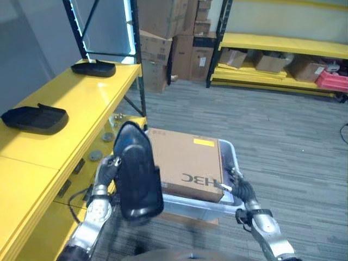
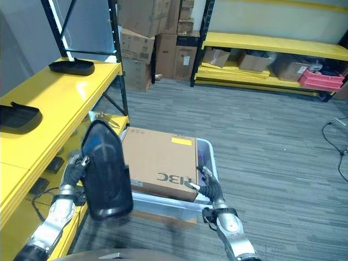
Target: Move parts from the plastic box to the shelf.
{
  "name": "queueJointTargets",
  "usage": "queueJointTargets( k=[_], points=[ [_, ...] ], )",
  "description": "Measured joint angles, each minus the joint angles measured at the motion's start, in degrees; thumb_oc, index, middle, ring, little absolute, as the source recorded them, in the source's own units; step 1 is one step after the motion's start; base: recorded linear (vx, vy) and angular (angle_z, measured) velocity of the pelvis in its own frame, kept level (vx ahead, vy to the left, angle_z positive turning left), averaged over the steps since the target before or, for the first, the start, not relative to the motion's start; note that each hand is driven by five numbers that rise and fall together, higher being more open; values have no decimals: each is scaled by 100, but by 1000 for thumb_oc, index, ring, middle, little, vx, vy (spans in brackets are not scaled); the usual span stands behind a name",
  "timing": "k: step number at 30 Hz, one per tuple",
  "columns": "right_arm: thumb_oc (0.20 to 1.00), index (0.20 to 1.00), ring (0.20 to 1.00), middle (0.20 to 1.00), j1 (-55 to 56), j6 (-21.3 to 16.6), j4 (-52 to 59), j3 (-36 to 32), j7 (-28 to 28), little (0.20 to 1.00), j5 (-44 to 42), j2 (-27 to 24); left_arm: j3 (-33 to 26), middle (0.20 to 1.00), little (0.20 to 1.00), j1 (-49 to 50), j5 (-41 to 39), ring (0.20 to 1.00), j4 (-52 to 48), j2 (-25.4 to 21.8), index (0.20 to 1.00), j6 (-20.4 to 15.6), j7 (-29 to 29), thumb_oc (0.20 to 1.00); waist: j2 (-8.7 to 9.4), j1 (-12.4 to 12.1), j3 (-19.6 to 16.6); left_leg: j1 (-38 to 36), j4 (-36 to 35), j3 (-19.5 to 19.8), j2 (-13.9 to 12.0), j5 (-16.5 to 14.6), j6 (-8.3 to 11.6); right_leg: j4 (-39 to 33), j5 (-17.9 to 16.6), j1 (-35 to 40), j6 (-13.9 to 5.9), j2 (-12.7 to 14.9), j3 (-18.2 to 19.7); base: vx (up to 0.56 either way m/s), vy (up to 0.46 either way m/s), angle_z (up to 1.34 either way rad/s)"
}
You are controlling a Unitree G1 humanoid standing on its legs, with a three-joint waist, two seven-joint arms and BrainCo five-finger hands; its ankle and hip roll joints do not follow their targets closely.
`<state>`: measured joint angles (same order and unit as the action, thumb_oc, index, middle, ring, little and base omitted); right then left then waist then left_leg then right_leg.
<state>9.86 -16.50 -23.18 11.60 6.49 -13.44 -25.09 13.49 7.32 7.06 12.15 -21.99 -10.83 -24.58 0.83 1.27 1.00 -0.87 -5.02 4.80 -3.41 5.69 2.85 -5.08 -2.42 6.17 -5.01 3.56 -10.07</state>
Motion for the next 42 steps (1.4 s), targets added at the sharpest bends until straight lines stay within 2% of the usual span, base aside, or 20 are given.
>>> queueJointTargets(
  k=[3, 6, 9, 13, 17, 22, 26, 28, 29, 30, 31, 32, 33, 34, 35, 37, 38, 40, 41, 42],
  points=[
    [1000, 1000, 1000, 1000, -58, 10, -1013, -61, 56, 1000, 37, 225, -1, 200, 200, 12, -12, 200, -1, 13, 200, -16, 3, 200, 3, -132, 7, 18, 0, 18, 7, 0, 0, 1, 3, 12, -3, 1, -15, -10, -21, 4],
    [1000, 1000, 1000, 1000, -209, 61, -1862, -53, 232, 1000, 39, 389, 0, 200, 200, 2, -38, 200, -2, 6, 200, -41, 27, 200, -13, -135, 25, 46, 0, 92, 12, 3, -4, 0, 9, 22, -9, 4, -52, -15, -32, 7],
    [1000, 1000, 1000, 1000, -483, 216, -3247, -50, 262, 1000, 39, 611, 50, 200, 200, -138, -169, 200, -84, 4, 200, -58, 201, 200, -1, -171, 35, 56, 0, 231, 20, 19, 3, 1, 50, 91, 2, -7, -190, -15, -51, 24],
    [1000, 1000, 1000, 1000, -638, 580, -4462, -10, 106, 1000, 31, 757, 64, 200, 200, -252, -302, 200, -544, -51, 200, -164, 402, 200, -41, -235, 75, 87, 2, 361, 30, 63, 19, 30, 69, 98, 1, -20, -342, -14, -42, 19],
    [1000, 1000, 1000, 1000, -550, 833, -4992, 68, -168, 1000, 41, 930, 81, 200, 200, -437, -354, 200, -1178, -366, 200, -314, 660, 200, -103, -321, 150, 86, 2, 573, 26, 86, 49, 29, 116, 188, 11, -74, -516, 11, -115, 25],
    [1000, 1000, 1000, 1000, -595, 949, -5201, -55, -261, 1000, 42, 979, 28, 200, 200, -407, -550, 200, -1576, -386, 200, -401, 908, 200, -209, -481, 199, 165, 37, 774, -29, 112, 108, 36, 169, 245, 88, -206, -673, -46, -133, 17],
    [1000, 1000, 1000, 1000, -677, 947, -5198, 154, -250, 1000, 271, 996, 58, 200, 200, -523, -803, 200, -1756, -345, 200, -439, 983, 200, -330, -668, 391, 504, 99, 1238, -156, 330, 412, 19, 191, 134, 241, -427, -1133, -95, -165, 58],
    [1000, 1000, 1000, 1000, -802, 945, -5170, 371, -226, 1000, 429, 1008, 71, 200, 200, -593, -809, 200, -1867, -352, 200, -438, 1006, 200, -458, -836, 495, 785, 183, 1586, -170, 529, 670, 56, 272, 76, 345, -633, -1288, -121, -49, 116],
    [1000, 1000, 1000, 1000, -946, 965, -5167, 468, -228, 1000, 569, 998, 41, 200, 200, -697, -815, 200, -2018, -339, 200, -458, 991, 200, -515, -946, 656, 1107, 135, 1594, -72, 1031, 786, 129, 312, -33, 507, -685, -1626, -122, -81, 147],
    [1000, 1000, 1000, 1000, -936, 978, -5158, 590, -229, 1000, 732, 844, 72, 200, 200, -698, -812, 200, -2200, -323, 200, -466, 1000, 200, -676, -1048, 731, 1184, 114, 1308, -190, 509, 668, 346, 423, -196, 676, -697, -1792, -135, -114, 143],
    [1000, 1000, 1000, 1000, -1105, 1013, -5193, 680, -228, 1000, 884, 833, 7, 200, 200, -686, -811, 200, -2301, -409, 200, -512, 998, 200, -694, -1188, 859, 1257, 147, 1091, -214, 112, 554, 590, 465, -225, 731, -660, -1982, -10, -115, 87],
    [1000, 1000, 1000, 1000, -1219, 1001, -5174, 677, -233, 1000, 1003, 858, -8, 200, 200, -674, -811, 200, -2359, -594, 200, -519, 998, 200, -491, -1330, 987, 1283, 244, 773, -141, -547, 531, 751, 596, -336, 837, -388, -2123, 11, -85, 77],
    [1000, 1000, 1000, 1000, -1299, 998, -5169, 747, -232, 1000, 1099, 863, -18, 200, 200, -651, -807, 200, -2380, -739, 200, -534, 999, 200, -317, -1368, 1075, 1323, 375, 632, -1, -451, 388, 783, 634, -340, 879, -191, -2310, 24, -61, 109],
    [1000, 1000, 1000, 1000, -1394, 1000, -5154, 640, -229, 1000, 1170, 933, -119, 200, 200, -508, -798, 200, -2388, -973, 200, -541, 1020, 200, 103, -1385, 1100, 1365, 730, 343, 357, -253, 354, 641, 605, -307, 860, 184, -2509, -54, 10, 111],
    [1000, 1000, 1000, 1000, -1410, 1000, -5157, 536, -225, 1000, 1168, 951, -218, 200, 200, -440, -799, 200, -2393, -992, 200, -545, 1034, 200, 214, -1376, 1098, 1306, 876, 152, 383, -248, 302, 546, 532, -231, 790, 270, -2597, -62, 21, 112],
    [1000, 1000, 1000, 1000, -1416, 1002, -5157, 400, -219, 1000, 1166, 905, -367, 200, 200, -320, -805, 200, -2469, -946, 200, -552, 1033, 200, 176, -1403, 1076, 1027, 1108, -142, 251, -278, 227, 521, 460, -198, 677, 309, -2820, -80, 8, 66],
    [1000, 1000, 1000, 1000, -1417, 1011, -5155, 387, -216, 1000, 1160, 914, -409, 200, 200, -298, -804, 200, -2525, -948, 200, -574, 1049, 200, 173, -1418, 1068, 886, 1217, -554, 195, -351, 185, 485, 410, -176, 649, 378, -3110, -97, 2, 98],
    [1000, 1000, 1000, 1000, -1346, 1032, -5159, 379, -219, 1000, 1158, 900, -431, 200, 200, -377, -802, 200, -2541, -917, 200, -616, 1114, 200, 147, -1190, 1051, 668, 1378, -1445, 175, -506, 65, 530, 353, -105, 564, 514, -3588, -110, 10, 146],
    [1000, 1000, 1000, 1000, -1290, 1056, -5174, 375, -222, 1000, 1157, 859, -420, 200, 200, -410, -801, 200, -2563, -851, 200, -623, 1131, 200, -18, -1114, 956, 460, 1419, -2208, 94, -391, -126, 854, 445, -108, 436, 681, -3959, -86, 31, 172],
    [1000, 1000, 1000, 1000, -1210, 1066, -5170, 322, -223, 1000, 1157, 850, -417, 200, 200, -447, -801, 200, -2598, -805, 200, -626, 1135, 200, -114, -974, 892, 421, 1233, -2290, 120, -322, -208, 1101, 526, -133, 412, 748, -4055, -43, 62, 186]
  ],
)
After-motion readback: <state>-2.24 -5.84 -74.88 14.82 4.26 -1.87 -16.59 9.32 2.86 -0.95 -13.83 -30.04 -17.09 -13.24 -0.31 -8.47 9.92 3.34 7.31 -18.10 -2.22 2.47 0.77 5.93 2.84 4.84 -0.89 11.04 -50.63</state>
